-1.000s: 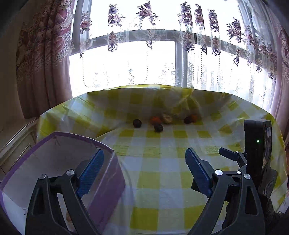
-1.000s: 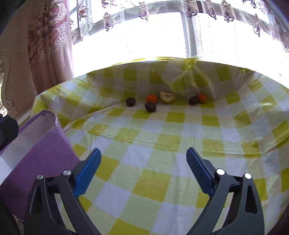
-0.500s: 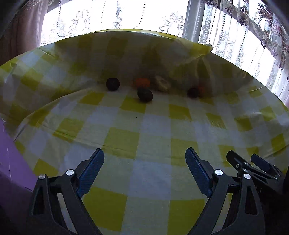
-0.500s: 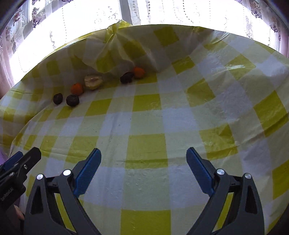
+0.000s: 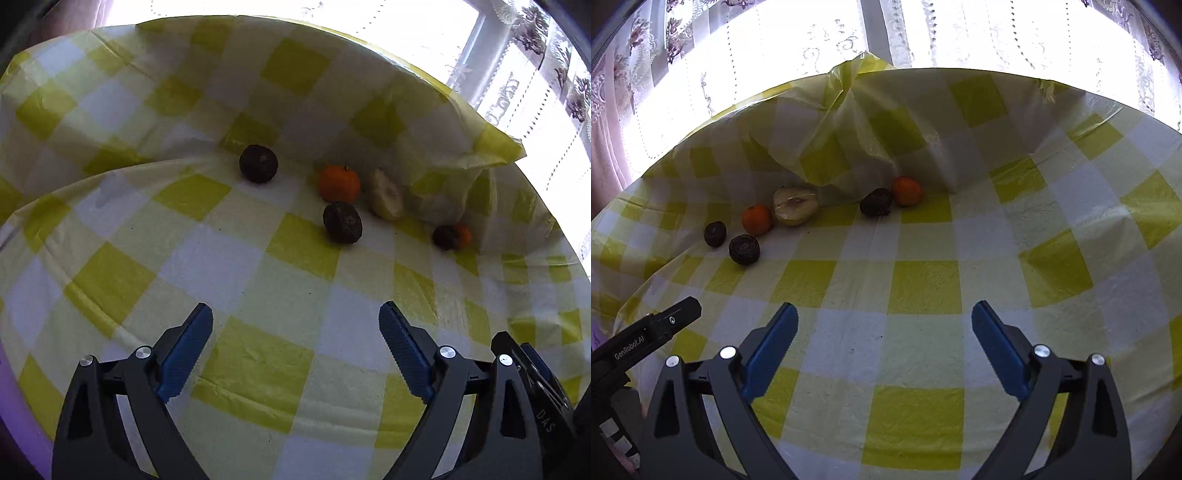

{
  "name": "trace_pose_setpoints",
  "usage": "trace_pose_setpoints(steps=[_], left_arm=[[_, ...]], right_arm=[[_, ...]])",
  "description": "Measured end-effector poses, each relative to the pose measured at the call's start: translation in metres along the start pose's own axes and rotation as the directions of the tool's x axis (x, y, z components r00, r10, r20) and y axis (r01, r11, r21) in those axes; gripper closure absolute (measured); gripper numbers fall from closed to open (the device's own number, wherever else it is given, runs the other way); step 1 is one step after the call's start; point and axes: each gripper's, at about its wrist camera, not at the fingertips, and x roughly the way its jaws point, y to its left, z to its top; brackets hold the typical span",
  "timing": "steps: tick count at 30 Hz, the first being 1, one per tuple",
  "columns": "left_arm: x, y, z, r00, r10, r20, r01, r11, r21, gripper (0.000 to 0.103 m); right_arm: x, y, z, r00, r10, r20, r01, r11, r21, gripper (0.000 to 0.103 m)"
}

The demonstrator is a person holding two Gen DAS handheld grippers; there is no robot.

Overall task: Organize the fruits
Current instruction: 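Grasp the orange with the right tool while the left tool approaches a dark round fruit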

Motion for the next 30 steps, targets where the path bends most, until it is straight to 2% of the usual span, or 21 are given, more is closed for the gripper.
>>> trace_pose_setpoints(steps=[3,5,8,10,12,14,17,18,23,26,29,30], left_arm=[[0.01,0.008,0.01,1.0,-0.021,-0.002,0.021,0.997,-0.073,0.015],[0.013,0.011,0.015,1.0,-0.008,0.016,0.01,0.994,-0.111,0.015],[0.017,0.005,0.021,0.999,0.0,0.044,0.005,0.995,-0.1,0.015],[0.021,-0.006,0.024,0.999,0.002,0.051,0.0,0.999,-0.046,0.015],[0.026,-0.017,0.026,0.999,0.012,0.049,-0.012,1.0,-0.001,0.015],[0.03,-0.024,0.029,0.999,0.011,0.05,-0.013,1.0,0.024,0.015],[0.038,-0.029,0.035,0.999,0.016,0.049,-0.018,0.999,0.034,0.015],[0.04,-0.031,0.037,0.999,0.015,0.047,-0.017,0.999,0.04,0.015],[0.051,-0.042,0.045,0.999,0.028,0.032,-0.031,0.997,0.067,0.015],[0.056,-0.044,0.048,0.999,0.031,0.017,-0.032,0.997,0.075,0.015],[0.058,-0.044,0.049,0.999,0.038,0.005,-0.039,0.997,0.069,0.015],[0.058,-0.044,0.049,0.999,0.039,0.001,-0.039,0.997,0.068,0.015]], right_arm=[[0.02,-0.003,0.016,1.0,-0.007,-0.012,0.007,1.0,0.001,0.008],[0.034,-0.005,0.027,1.0,-0.011,-0.016,0.011,1.0,0.001,0.008],[0.058,-0.009,0.046,1.0,-0.009,-0.02,0.009,1.0,0.013,0.011],[0.076,-0.016,0.06,0.999,-0.004,-0.035,0.006,0.999,0.043,0.017],[0.093,-0.027,0.072,0.998,0.026,-0.05,-0.02,0.994,0.103,0.032],[0.108,-0.04,0.082,0.997,0.049,-0.059,-0.038,0.984,0.174,0.042],[0.123,-0.053,0.092,0.997,0.031,-0.071,-0.014,0.971,0.24,0.05],[0.129,-0.052,0.095,0.996,0.028,-0.087,-0.006,0.972,0.236,0.054],[0.143,-0.024,0.11,0.995,-0.011,-0.1,0.021,0.995,0.1,0.054],[0.158,-0.008,0.118,0.989,-0.012,-0.147,0.016,0.999,0.031,0.054],[0.166,-0.002,0.126,0.988,0.005,-0.154,-0.002,1.0,0.021,0.054],[0.168,-0.001,0.127,0.988,0.014,-0.156,-0.01,1.0,0.026,0.058]])
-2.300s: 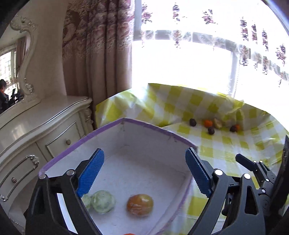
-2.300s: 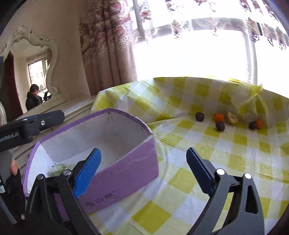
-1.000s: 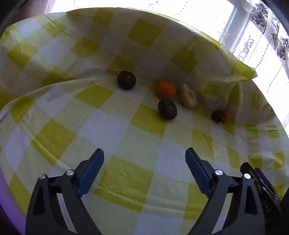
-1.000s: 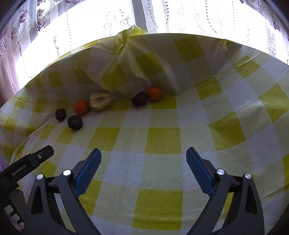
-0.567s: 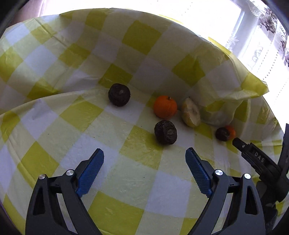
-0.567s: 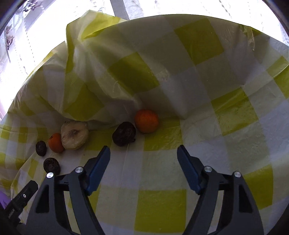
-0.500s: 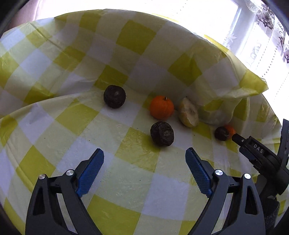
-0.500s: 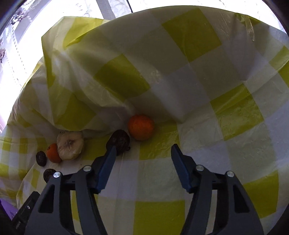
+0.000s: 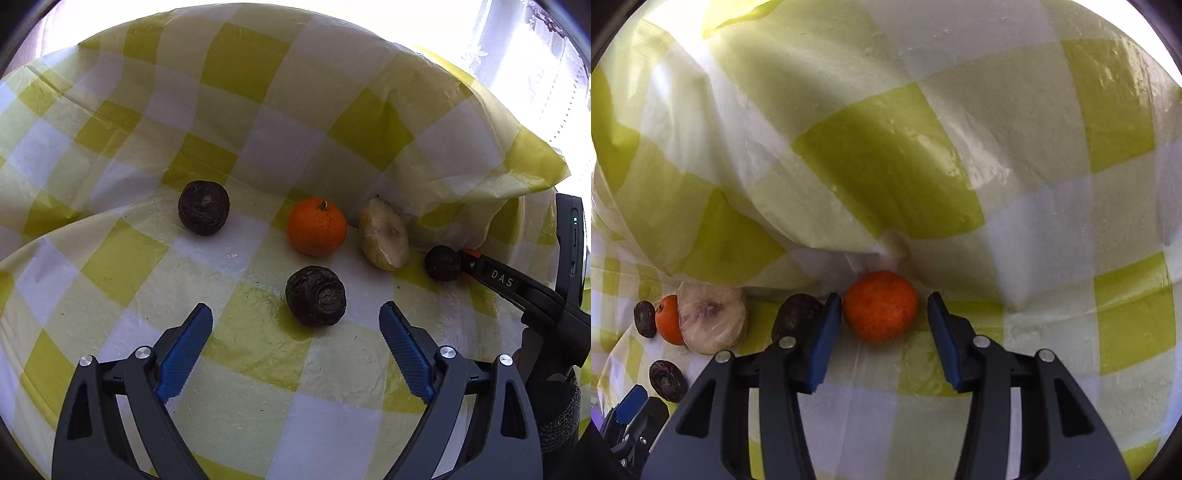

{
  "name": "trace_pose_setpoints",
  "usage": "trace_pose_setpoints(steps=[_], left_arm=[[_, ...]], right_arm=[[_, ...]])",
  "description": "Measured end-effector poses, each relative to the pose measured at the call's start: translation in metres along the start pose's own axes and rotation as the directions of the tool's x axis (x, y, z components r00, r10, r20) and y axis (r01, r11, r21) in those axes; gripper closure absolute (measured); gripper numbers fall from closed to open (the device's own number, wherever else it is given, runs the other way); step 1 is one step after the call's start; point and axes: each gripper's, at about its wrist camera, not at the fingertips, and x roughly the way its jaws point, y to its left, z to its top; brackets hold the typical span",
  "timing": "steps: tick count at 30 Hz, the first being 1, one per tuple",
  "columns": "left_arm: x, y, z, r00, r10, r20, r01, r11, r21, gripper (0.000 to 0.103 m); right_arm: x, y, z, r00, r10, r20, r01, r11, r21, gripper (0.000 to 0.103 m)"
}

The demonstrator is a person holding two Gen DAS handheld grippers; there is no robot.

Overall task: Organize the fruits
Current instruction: 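Grasp the orange with the right tool while the left tool approaches a dark round fruit, then close the left tool on the dark round fruit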

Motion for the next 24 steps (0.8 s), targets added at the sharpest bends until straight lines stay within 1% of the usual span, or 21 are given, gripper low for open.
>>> trace_pose_setpoints(steps=[1,3,5,8,11,15,17,19,21,22,23,24], left_arm=[[0.001,0.001,0.0,1.0,0.0,-0.006,0.0,1.0,-0.004,0.015],[0.003,0.001,0.001,1.0,0.004,-0.018,-0.004,1.0,-0.01,0.015],[0.003,0.003,0.0,1.0,0.001,-0.018,-0.001,1.0,-0.011,0.015],[0.005,0.006,0.001,1.0,-0.001,-0.029,0.0,1.0,-0.019,0.015],[0.007,0.004,0.002,0.999,0.01,-0.033,-0.011,1.0,-0.011,0.015],[0.018,-0.001,0.011,0.999,0.021,-0.042,-0.021,1.0,0.013,0.016],[0.023,-0.006,0.014,0.998,0.038,-0.049,-0.036,0.999,0.033,0.016],[0.028,-0.012,0.017,0.996,0.066,-0.059,-0.062,0.996,0.068,0.019],[0.027,-0.015,0.016,0.995,0.081,-0.054,-0.076,0.993,0.086,0.037],[0.026,-0.016,0.015,0.995,0.09,-0.046,-0.085,0.992,0.095,0.046],[0.024,-0.017,0.014,0.996,0.082,-0.039,-0.078,0.992,0.102,0.066],[0.022,-0.017,0.014,0.997,0.07,-0.035,-0.066,0.993,0.102,0.07]], right_arm=[[0.001,0.0,0.001,1.0,0.014,-0.005,-0.014,1.0,0.004,0.064],[-0.001,0.001,-0.001,1.0,0.021,-0.003,-0.021,1.0,-0.001,0.066],[-0.009,0.001,-0.006,0.999,0.027,0.021,-0.027,1.0,0.0,0.067],[-0.03,-0.006,-0.025,0.997,0.056,0.058,-0.061,0.995,0.078,0.067],[-0.051,-0.009,-0.044,0.992,0.087,0.092,-0.098,0.988,0.123,0.067],[-0.076,-0.005,-0.075,0.987,0.125,0.102,-0.138,0.981,0.135,0.067],[-0.086,-0.004,-0.088,0.984,0.149,0.101,-0.163,0.975,0.15,0.067],[-0.1,0.002,-0.104,0.981,0.16,0.108,-0.175,0.973,0.15,0.067],[-0.115,0.006,-0.118,0.98,0.164,0.117,-0.179,0.974,0.14,0.067],[-0.124,0.001,-0.122,0.979,0.165,0.122,-0.182,0.973,0.144,0.067],[-0.128,0.003,-0.13,0.978,0.17,0.124,-0.188,0.971,0.149,0.066],[-0.132,0.008,-0.135,0.976,0.175,0.127,-0.193,0.969,0.154,0.066]])
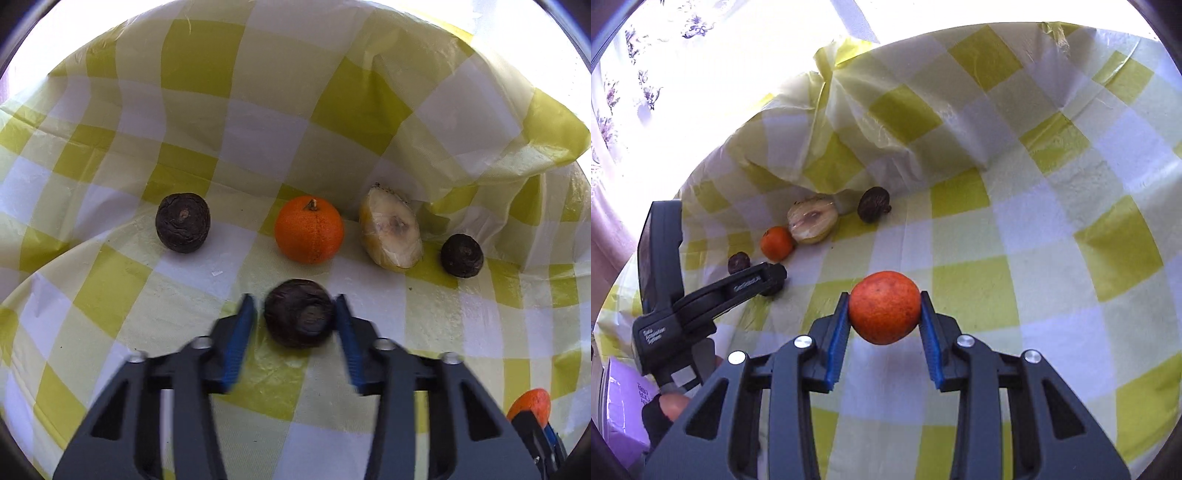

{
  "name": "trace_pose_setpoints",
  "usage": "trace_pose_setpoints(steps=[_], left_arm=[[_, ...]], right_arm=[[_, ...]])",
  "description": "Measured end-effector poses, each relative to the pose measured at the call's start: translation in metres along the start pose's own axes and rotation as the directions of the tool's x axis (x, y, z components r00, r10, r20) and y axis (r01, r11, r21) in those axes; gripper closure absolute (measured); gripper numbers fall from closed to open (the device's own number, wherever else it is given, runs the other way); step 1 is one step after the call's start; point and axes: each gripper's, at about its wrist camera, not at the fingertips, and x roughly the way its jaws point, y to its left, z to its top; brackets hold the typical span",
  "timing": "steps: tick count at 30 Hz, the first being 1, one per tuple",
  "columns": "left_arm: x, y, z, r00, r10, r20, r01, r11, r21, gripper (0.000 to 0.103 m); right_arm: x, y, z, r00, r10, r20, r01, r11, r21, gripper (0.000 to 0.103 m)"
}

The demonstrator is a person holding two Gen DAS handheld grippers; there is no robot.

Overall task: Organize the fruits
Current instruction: 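Close the left tool on the dark round fruit, then lift the dark fruit and orange and carry both toward the box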

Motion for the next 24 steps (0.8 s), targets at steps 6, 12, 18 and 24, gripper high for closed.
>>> trace_pose_setpoints(steps=[6,12,18,24], left_arm=[[-0.036,0.014,-0.019,0.994,-0.023,0.104,0.027,0.999,-0.036,0.07],[-0.077,0.029,-0.058,0.989,-0.07,0.13,0.075,0.997,-0.029,0.07],[-0.103,0.037,-0.1,0.986,-0.129,0.11,0.131,0.991,-0.011,0.07],[-0.13,0.053,-0.137,0.982,-0.166,0.093,0.166,0.986,0.008,0.069]], right_arm=[[-0.032,0.017,-0.035,0.999,-0.008,0.04,0.008,1.0,0.002,0.067],[-0.041,0.02,-0.047,0.998,-0.018,0.061,0.017,0.999,0.03,0.067],[-0.052,0.025,-0.066,0.999,0.036,0.032,-0.038,0.998,0.043,0.066],[-0.075,0.033,-0.097,0.997,0.072,0.01,-0.072,0.997,0.032,0.066]])
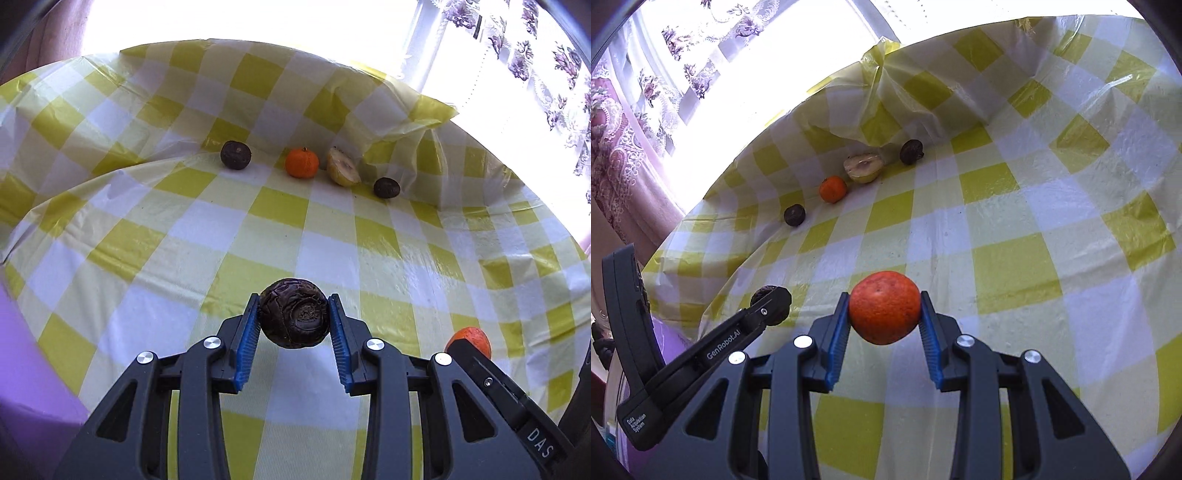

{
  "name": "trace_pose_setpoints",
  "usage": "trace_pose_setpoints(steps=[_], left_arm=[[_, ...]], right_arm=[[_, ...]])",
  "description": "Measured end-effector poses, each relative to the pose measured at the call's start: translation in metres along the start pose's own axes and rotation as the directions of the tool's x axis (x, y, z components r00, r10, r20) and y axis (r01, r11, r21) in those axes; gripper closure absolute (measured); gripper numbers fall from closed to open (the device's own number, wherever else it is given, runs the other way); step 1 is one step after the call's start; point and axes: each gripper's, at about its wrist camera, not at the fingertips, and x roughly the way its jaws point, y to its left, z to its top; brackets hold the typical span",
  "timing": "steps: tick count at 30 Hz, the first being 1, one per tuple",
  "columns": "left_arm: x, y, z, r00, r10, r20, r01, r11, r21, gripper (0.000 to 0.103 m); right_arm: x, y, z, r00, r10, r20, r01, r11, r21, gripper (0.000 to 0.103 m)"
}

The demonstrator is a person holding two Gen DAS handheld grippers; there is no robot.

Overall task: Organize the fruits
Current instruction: 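Lift the dark fruit and orange and carry both toward the box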

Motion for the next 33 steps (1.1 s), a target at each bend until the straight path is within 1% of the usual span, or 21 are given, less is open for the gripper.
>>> trace_pose_setpoints(steps=[2,5,10,14,21,26,30,33], left_arm=[[-0.016,0.002,-0.014,1.0,0.005,0.004,-0.005,1.0,0.018,0.069],[-0.038,0.009,-0.033,1.0,-0.003,-0.002,0.003,1.0,0.018,0.069],[-0.071,0.02,-0.062,1.0,0.006,0.005,-0.006,1.0,0.03,0.069],[-0.087,0.027,-0.077,1.0,0.023,0.009,-0.023,0.999,0.029,0.069],[-0.107,0.034,-0.09,0.999,0.028,0.033,-0.029,0.999,0.041,0.069],[-0.119,0.039,-0.097,0.998,0.03,0.053,-0.032,0.999,0.039,0.069],[-0.127,0.041,-0.1,0.996,0.037,0.081,-0.04,0.998,0.04,0.069],[-0.138,0.038,-0.105,0.99,0.048,0.13,-0.057,0.996,0.063,0.069]], right_arm=[[-0.008,0.005,-0.011,1.0,0.007,-0.007,-0.007,1.0,-0.016,0.066],[-0.019,0.012,-0.026,1.0,0.014,-0.019,-0.015,0.999,-0.042,0.066],[-0.032,0.018,-0.048,0.998,0.029,-0.059,-0.033,0.997,-0.066,0.066],[-0.041,0.026,-0.064,0.996,0.03,-0.085,-0.039,0.995,-0.096,0.067],[-0.055,0.037,-0.088,0.992,0.02,-0.123,-0.038,0.988,-0.15,0.067],[-0.065,0.047,-0.099,0.993,0.019,-0.113,-0.042,0.979,-0.201,0.066],[-0.072,0.055,-0.104,0.996,0.018,-0.089,-0.038,0.971,-0.234,0.066],[-0.079,0.06,-0.106,0.998,0.018,-0.052,-0.031,0.965,-0.262,0.066]])
